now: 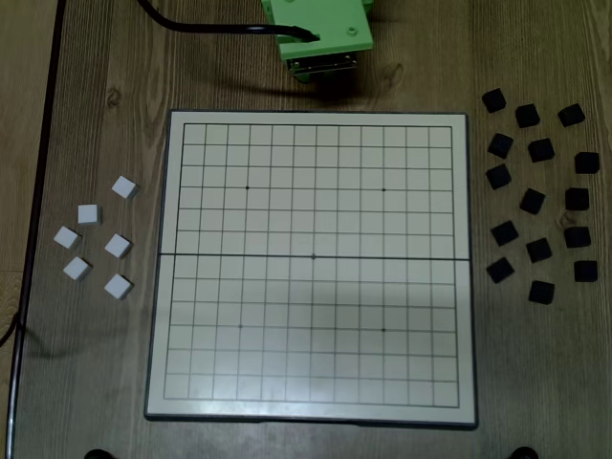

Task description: Grasp a White stone and put it on the board on position (0,0).

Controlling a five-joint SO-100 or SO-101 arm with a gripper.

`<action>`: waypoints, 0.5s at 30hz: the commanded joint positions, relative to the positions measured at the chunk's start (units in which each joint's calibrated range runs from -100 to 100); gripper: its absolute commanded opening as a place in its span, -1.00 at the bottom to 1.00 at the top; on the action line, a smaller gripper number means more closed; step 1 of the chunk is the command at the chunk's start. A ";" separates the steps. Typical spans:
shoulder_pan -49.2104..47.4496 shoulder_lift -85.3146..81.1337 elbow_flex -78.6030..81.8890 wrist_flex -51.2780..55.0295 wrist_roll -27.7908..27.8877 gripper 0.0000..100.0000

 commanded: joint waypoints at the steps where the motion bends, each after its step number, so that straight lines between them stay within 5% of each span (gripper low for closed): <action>1: 4.03 0.62 0.63 3.01 8.50 -0.83; 15: 4.03 0.62 0.63 3.01 8.50 -0.83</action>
